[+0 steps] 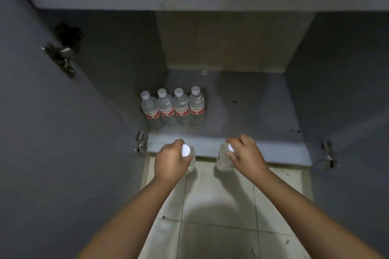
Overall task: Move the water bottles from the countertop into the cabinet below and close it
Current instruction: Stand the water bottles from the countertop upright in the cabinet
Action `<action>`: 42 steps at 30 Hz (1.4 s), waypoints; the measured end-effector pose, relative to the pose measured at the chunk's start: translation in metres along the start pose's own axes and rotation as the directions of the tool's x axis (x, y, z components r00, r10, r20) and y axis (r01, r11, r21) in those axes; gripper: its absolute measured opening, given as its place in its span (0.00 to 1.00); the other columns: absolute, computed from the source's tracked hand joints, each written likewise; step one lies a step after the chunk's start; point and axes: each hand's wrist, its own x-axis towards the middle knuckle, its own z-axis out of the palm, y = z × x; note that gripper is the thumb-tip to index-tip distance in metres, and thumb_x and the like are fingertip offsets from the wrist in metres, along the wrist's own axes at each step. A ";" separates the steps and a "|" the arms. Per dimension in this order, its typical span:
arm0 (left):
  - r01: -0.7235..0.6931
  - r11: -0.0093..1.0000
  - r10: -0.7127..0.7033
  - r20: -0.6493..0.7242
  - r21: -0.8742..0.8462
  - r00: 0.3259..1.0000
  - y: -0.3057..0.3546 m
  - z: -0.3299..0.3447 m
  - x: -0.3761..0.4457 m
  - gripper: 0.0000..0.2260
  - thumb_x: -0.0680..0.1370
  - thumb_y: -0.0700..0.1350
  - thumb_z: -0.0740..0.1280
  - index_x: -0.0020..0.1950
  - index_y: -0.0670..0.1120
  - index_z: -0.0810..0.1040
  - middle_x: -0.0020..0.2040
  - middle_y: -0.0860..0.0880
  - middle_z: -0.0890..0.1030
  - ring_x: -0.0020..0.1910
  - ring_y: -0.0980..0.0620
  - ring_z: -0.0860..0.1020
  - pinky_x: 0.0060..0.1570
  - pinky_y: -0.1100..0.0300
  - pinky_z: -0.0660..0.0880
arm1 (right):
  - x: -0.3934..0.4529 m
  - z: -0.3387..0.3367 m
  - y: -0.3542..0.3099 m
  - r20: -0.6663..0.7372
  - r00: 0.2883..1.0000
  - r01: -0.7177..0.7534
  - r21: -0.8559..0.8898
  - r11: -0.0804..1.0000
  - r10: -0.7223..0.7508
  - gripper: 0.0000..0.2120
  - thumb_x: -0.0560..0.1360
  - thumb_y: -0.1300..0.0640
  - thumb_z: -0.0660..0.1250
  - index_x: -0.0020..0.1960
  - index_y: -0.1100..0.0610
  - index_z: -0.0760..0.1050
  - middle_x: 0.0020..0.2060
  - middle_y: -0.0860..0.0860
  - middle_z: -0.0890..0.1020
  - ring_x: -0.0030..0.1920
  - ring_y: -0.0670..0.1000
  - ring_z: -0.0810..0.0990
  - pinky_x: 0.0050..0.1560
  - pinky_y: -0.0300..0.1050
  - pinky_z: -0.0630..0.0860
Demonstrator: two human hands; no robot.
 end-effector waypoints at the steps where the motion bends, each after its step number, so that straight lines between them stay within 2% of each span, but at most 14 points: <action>1: -0.040 0.999 0.040 -0.011 0.028 0.999 -0.002 0.012 0.006 0.16 0.76 0.47 0.67 0.61 0.41 0.75 0.56 0.41 0.81 0.58 0.43 0.76 0.52 0.55 0.72 | 0.006 0.011 0.007 -0.031 0.999 0.035 0.019 0.999 -0.034 0.15 0.65 0.62 0.74 0.50 0.63 0.79 0.41 0.63 0.80 0.44 0.65 0.80 0.37 0.53 0.79; 2: -0.072 0.996 0.073 -0.022 0.047 0.997 -0.004 0.021 0.012 0.16 0.77 0.47 0.66 0.61 0.41 0.74 0.57 0.41 0.81 0.59 0.43 0.76 0.52 0.55 0.72 | 0.011 0.018 0.012 -0.024 0.998 0.062 -0.016 0.998 -0.062 0.17 0.59 0.62 0.79 0.46 0.63 0.80 0.35 0.62 0.80 0.35 0.64 0.81 0.27 0.51 0.78; 3: -0.092 0.994 0.095 -0.030 0.063 0.995 -0.005 0.029 0.019 0.16 0.77 0.48 0.66 0.62 0.41 0.74 0.57 0.41 0.81 0.59 0.43 0.76 0.53 0.55 0.71 | 0.015 0.026 0.016 -0.068 0.995 0.068 -0.076 0.995 -0.074 0.19 0.57 0.61 0.80 0.45 0.63 0.80 0.33 0.62 0.80 0.33 0.64 0.81 0.25 0.51 0.78; 5: -0.112 0.991 0.116 -0.048 0.080 0.992 -0.006 0.041 0.030 0.17 0.77 0.48 0.65 0.62 0.41 0.73 0.58 0.41 0.80 0.59 0.43 0.76 0.53 0.56 0.72 | 0.022 0.028 0.017 -0.077 0.997 -0.005 -0.077 0.997 -0.001 0.18 0.68 0.59 0.73 0.57 0.62 0.76 0.46 0.64 0.79 0.45 0.66 0.80 0.38 0.54 0.79; 7: -0.151 0.983 0.157 -0.044 0.108 0.987 -0.002 0.048 0.040 0.17 0.78 0.49 0.64 0.63 0.42 0.72 0.59 0.43 0.80 0.59 0.44 0.77 0.54 0.57 0.72 | 0.028 0.033 0.023 -0.110 0.993 -0.048 -0.087 0.995 0.038 0.20 0.77 0.54 0.61 0.68 0.58 0.66 0.59 0.61 0.73 0.57 0.62 0.75 0.52 0.51 0.74; 12: -0.293 0.939 0.297 0.004 0.182 0.955 0.028 0.059 0.069 0.16 0.79 0.49 0.62 0.62 0.41 0.71 0.59 0.43 0.79 0.58 0.45 0.76 0.53 0.57 0.72 | 0.050 0.025 0.039 -0.135 0.989 -0.074 -0.066 0.995 0.065 0.21 0.79 0.54 0.58 0.70 0.57 0.62 0.62 0.60 0.72 0.60 0.61 0.74 0.57 0.50 0.72; 15: -0.311 0.939 0.318 -0.029 0.143 0.947 0.044 0.067 0.093 0.16 0.79 0.48 0.63 0.63 0.41 0.71 0.59 0.42 0.79 0.59 0.45 0.77 0.54 0.57 0.72 | 0.066 0.025 0.052 -0.212 0.975 -0.076 -0.058 0.995 0.062 0.19 0.72 0.60 0.69 0.62 0.62 0.73 0.51 0.65 0.79 0.49 0.66 0.80 0.47 0.53 0.78; 18: -0.301 0.944 0.313 -0.076 0.136 0.947 0.057 0.076 0.117 0.16 0.79 0.47 0.63 0.64 0.41 0.71 0.59 0.41 0.79 0.60 0.43 0.76 0.55 0.57 0.72 | 0.083 0.034 0.069 -0.253 0.967 -0.034 -0.105 0.994 0.007 0.22 0.51 0.63 0.82 0.43 0.63 0.80 0.32 0.61 0.82 0.28 0.62 0.82 0.24 0.44 0.77; 20: -0.301 0.942 0.318 -0.111 0.147 0.942 0.064 0.083 0.129 0.19 0.79 0.47 0.63 0.67 0.40 0.69 0.60 0.40 0.79 0.60 0.42 0.76 0.55 0.55 0.72 | 0.093 0.037 0.080 -0.285 0.958 -0.046 -0.088 0.995 0.019 0.24 0.46 0.64 0.83 0.40 0.62 0.80 0.30 0.59 0.82 0.26 0.60 0.81 0.20 0.40 0.75; 23: -0.294 0.946 0.311 -0.129 0.139 0.941 0.075 0.089 0.146 0.20 0.79 0.47 0.62 0.69 0.40 0.67 0.59 0.39 0.79 0.59 0.41 0.77 0.54 0.54 0.73 | 0.100 0.040 0.093 -0.271 0.962 -0.037 -0.051 0.998 0.022 0.23 0.47 0.66 0.82 0.39 0.64 0.80 0.29 0.61 0.82 0.27 0.61 0.81 0.20 0.40 0.75; 29: -0.232 0.968 0.244 -0.141 0.094 0.959 0.095 0.084 0.171 0.14 0.79 0.43 0.63 0.62 0.38 0.71 0.60 0.38 0.79 0.60 0.41 0.77 0.54 0.54 0.73 | 0.104 0.049 0.113 -0.273 0.962 -0.028 0.010 1.000 0.029 0.17 0.57 0.69 0.77 0.45 0.67 0.80 0.35 0.66 0.82 0.36 0.66 0.82 0.28 0.48 0.79; 32: -0.220 0.968 0.237 -0.151 0.121 0.960 0.097 0.087 0.182 0.14 0.79 0.43 0.63 0.62 0.38 0.71 0.61 0.38 0.78 0.61 0.41 0.76 0.56 0.54 0.72 | 0.107 0.044 0.114 -0.291 0.955 -0.042 0.038 0.998 0.052 0.16 0.70 0.66 0.69 0.56 0.67 0.75 0.48 0.67 0.80 0.51 0.66 0.78 0.46 0.52 0.78; 34: -0.227 0.966 0.244 -0.152 0.121 0.958 0.096 0.090 0.187 0.15 0.79 0.44 0.63 0.62 0.37 0.71 0.61 0.38 0.78 0.61 0.40 0.76 0.56 0.53 0.72 | 0.114 0.040 0.114 -0.256 0.966 -0.048 0.003 0.999 0.048 0.17 0.75 0.62 0.63 0.63 0.63 0.70 0.56 0.64 0.76 0.58 0.63 0.74 0.56 0.50 0.72; 42: -0.236 0.961 0.254 -0.122 0.145 0.959 0.095 0.090 0.198 0.14 0.79 0.43 0.63 0.60 0.35 0.72 0.61 0.37 0.78 0.61 0.39 0.76 0.58 0.51 0.72 | 0.152 0.027 0.102 -0.116 0.990 -0.081 0.013 0.997 0.082 0.18 0.78 0.58 0.60 0.66 0.59 0.67 0.61 0.61 0.74 0.63 0.60 0.71 0.60 0.47 0.70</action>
